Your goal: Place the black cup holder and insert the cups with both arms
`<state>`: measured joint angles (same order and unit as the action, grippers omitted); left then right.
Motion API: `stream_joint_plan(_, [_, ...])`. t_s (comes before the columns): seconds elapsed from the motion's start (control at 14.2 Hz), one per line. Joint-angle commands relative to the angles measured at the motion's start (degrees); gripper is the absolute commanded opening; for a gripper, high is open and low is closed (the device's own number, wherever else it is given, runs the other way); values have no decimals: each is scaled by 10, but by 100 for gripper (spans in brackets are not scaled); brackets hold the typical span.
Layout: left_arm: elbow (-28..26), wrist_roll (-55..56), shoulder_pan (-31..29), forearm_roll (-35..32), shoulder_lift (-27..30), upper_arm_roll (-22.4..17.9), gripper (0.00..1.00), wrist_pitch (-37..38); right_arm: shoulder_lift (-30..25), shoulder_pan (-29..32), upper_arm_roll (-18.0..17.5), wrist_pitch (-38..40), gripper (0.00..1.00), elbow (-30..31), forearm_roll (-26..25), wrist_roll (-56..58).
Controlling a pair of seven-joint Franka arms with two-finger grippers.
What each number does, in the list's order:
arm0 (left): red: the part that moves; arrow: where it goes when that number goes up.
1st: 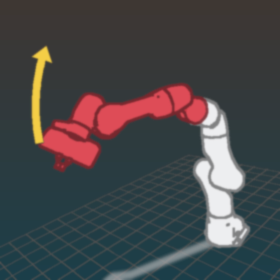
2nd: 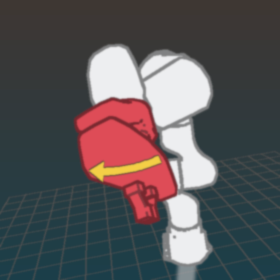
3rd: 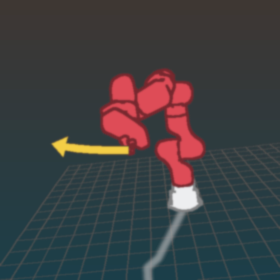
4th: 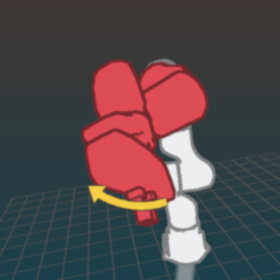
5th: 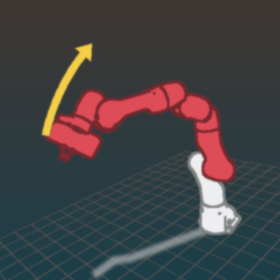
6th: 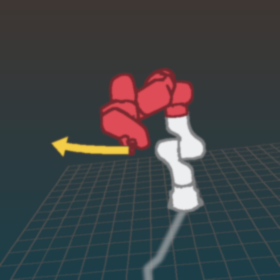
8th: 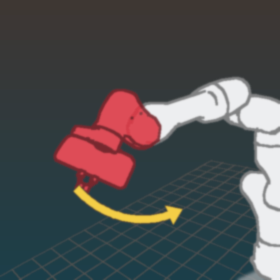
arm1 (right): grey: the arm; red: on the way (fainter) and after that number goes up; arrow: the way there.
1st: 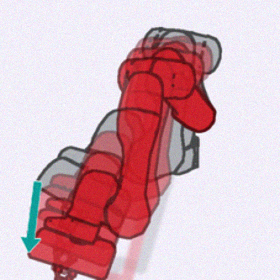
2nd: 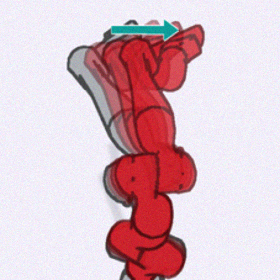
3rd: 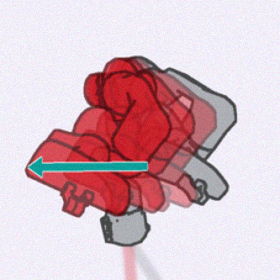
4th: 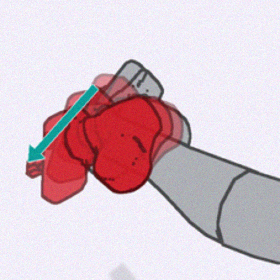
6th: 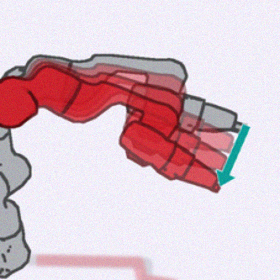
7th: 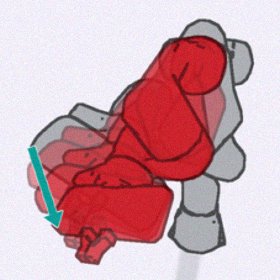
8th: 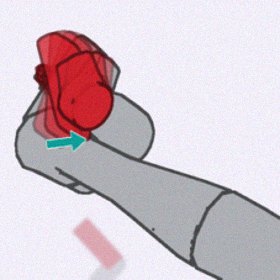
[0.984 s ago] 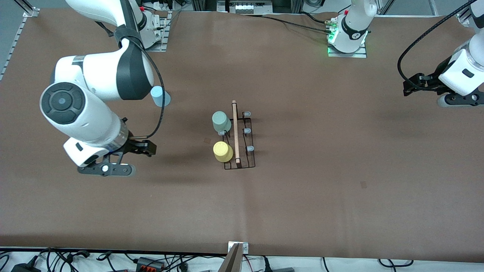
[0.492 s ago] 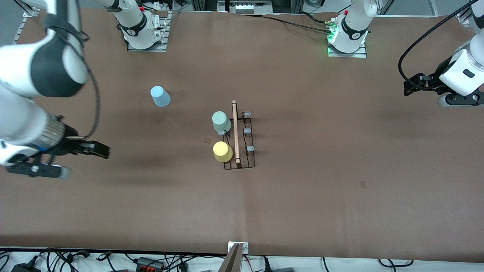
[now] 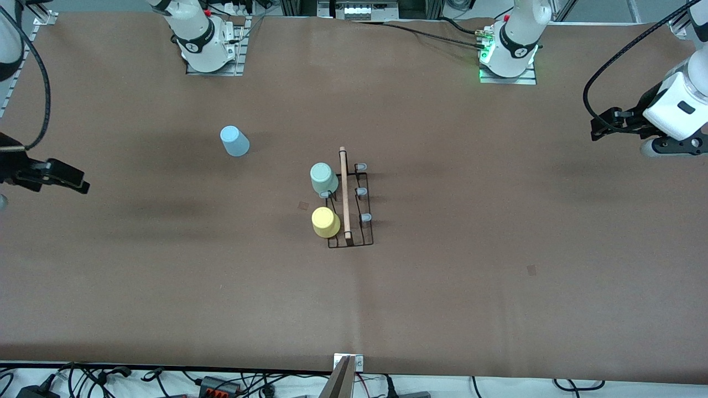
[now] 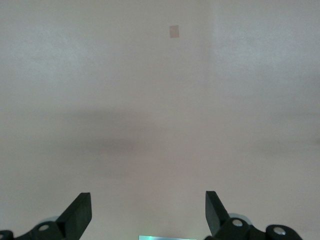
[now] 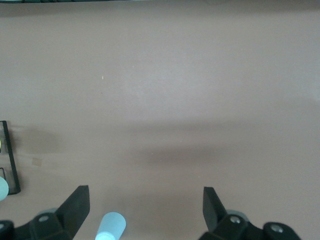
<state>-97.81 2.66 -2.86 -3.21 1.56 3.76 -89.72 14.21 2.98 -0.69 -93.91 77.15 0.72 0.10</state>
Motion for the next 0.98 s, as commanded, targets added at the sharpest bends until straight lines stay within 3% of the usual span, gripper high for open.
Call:
stream_joint_plan(0.0, [-1,-17,-1,11,0,-2,100,-4,-23,-16,26,29,100,22,-8,7])
stream_joint_plan(0.14, [-1,-17,-1,12,0,-3,100,-4,-30,-38,57,45,100,24,-5,5])
stream_joint_plan(0.35, [-1,-17,-1,12,0,-3,100,-4,-54,-37,56,23,100,63,-7,10])
stream_joint_plan(0.63, [-1,-17,-1,11,0,-3,100,-4,-159,-37,56,-75,100,237,-8,7])
stream_joint_plan(0.91, [-1,-17,-1,11,0,-2,100,-4,-166,-38,54,-62,100,242,-9,7])
